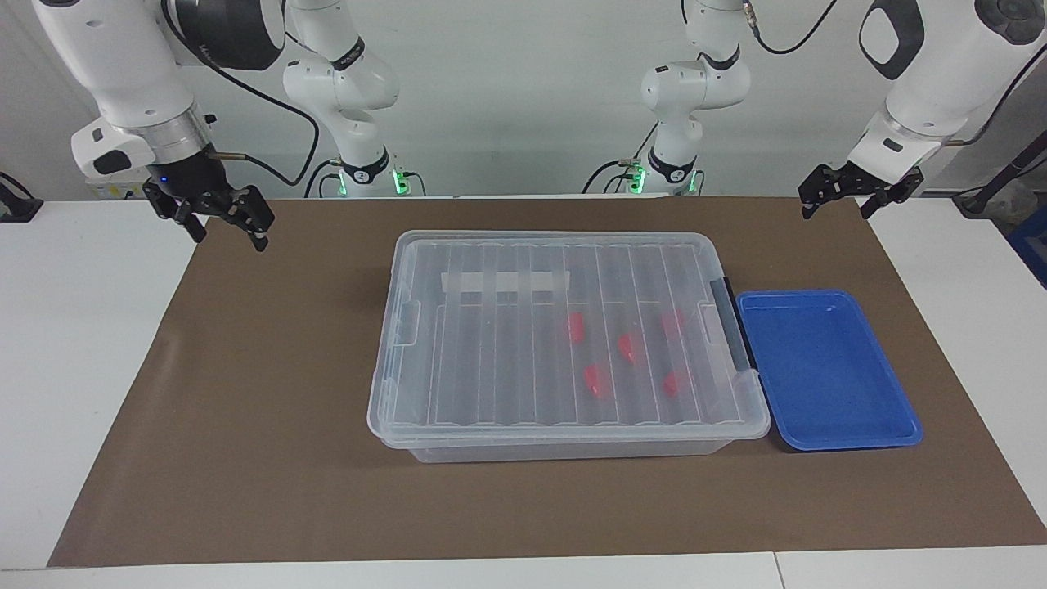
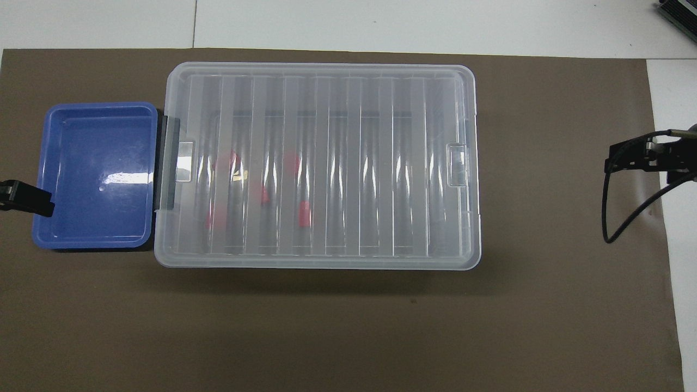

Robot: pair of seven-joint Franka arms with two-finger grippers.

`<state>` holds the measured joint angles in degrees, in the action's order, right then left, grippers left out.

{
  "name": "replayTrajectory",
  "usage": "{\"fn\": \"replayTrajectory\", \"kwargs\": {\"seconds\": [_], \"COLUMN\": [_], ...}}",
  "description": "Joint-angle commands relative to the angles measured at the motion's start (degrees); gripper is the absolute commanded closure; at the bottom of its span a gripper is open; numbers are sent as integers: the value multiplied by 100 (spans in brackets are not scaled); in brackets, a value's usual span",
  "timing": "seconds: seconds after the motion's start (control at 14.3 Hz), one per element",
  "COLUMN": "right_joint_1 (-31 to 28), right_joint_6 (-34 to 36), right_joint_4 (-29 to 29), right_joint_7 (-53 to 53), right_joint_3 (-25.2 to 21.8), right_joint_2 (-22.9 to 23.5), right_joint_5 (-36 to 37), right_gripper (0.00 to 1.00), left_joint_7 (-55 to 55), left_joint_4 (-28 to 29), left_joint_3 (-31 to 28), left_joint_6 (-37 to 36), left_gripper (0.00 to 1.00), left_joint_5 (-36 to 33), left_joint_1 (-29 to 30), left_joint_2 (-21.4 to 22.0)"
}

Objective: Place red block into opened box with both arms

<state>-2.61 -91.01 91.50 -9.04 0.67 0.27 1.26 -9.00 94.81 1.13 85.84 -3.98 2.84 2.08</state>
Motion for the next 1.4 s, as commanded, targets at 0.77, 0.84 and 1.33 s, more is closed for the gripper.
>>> {"fn": "replayTrajectory", "kwargs": {"seconds": [0.77,0.84,1.33], "right_joint_1": [-29,-29,-29], "right_joint_6": [250,250,171], "right_joint_4": [114,131,149], "right_joint_7": [78,78,78], "right_joint_3": [47,47,47], "right_joint_2": [-177,-186,-186], "right_joint_5": [-30,-30,-30], "right_gripper": [0,0,0], "left_joint_7": [-31,-22,-22], "left_joint_4": [187,187,187], "left_joint_3": [10,10,10], "left_joint_6": [100,109,100], "left_gripper": [0,0,0], "left_joint_5": [64,64,64], "left_joint_1": [50,50,50], "left_joint_2": [161,161,161]}}
